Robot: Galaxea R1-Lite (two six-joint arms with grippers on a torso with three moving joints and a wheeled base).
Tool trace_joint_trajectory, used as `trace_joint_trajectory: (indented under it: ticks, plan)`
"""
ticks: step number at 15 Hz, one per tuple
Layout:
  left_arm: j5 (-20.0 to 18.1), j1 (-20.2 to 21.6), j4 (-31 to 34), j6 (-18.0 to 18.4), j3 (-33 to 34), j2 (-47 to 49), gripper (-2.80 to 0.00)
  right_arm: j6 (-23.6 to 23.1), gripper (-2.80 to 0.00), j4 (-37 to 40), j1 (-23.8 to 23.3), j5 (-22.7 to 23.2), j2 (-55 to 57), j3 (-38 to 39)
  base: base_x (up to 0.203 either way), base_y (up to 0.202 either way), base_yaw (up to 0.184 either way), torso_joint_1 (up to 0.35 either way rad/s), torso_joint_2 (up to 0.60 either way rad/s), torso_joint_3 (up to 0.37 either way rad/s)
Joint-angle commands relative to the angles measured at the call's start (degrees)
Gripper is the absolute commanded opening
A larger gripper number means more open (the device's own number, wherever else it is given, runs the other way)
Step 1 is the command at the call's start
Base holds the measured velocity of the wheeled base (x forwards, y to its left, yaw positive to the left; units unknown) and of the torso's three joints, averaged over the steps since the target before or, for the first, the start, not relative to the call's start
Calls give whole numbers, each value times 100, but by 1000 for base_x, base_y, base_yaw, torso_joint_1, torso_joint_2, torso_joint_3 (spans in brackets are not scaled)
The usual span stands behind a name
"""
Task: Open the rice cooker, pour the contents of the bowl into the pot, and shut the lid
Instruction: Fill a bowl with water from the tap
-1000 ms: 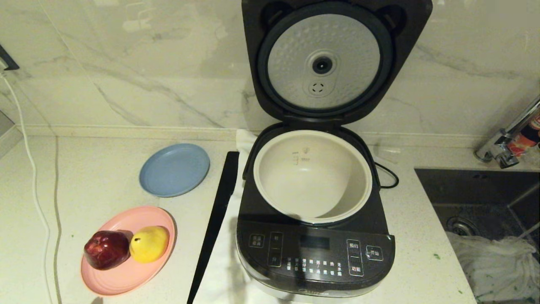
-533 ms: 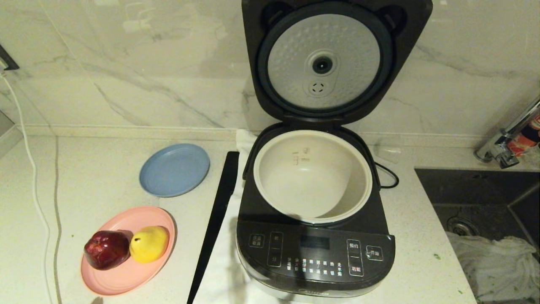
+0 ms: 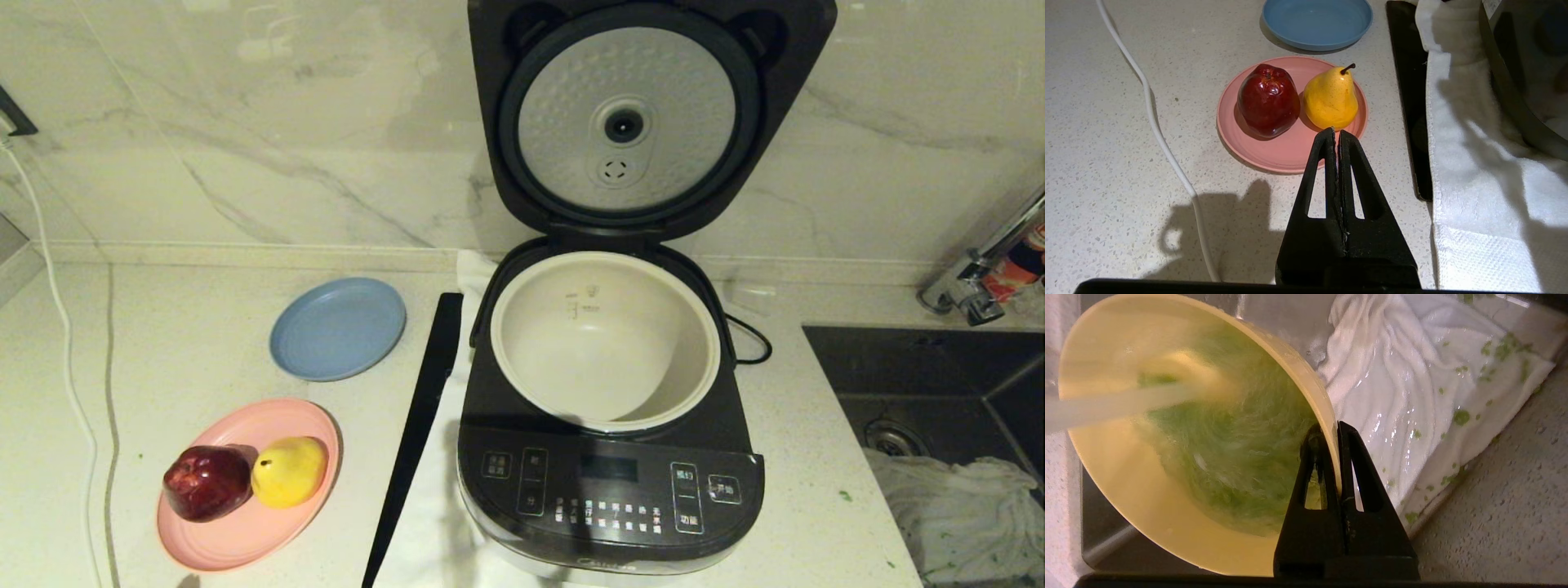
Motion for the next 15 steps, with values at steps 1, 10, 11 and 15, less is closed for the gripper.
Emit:
trace_joint_trajectory:
  ticks: [1, 10, 11, 15]
  plan:
    - [4, -1, -4, 0, 18, -4, -280, 8, -280, 15, 1, 14, -81, 56, 0, 0, 0, 0, 0, 0]
    - [4, -1, -4, 0, 18, -4, -280, -702, -280, 260, 565, -10, -1409, 1739, 0, 0, 0, 0, 0, 0]
    - [4, -1, -4, 0, 18, -4, -280, -757, -280, 264, 718, -11, -1649, 1923, 0, 0, 0, 0, 0, 0]
    - [4, -1, -4, 0, 18, -4, -280, -877, -280, 446, 1622, -55, -2895, 2585, 0, 0, 0, 0, 0, 0]
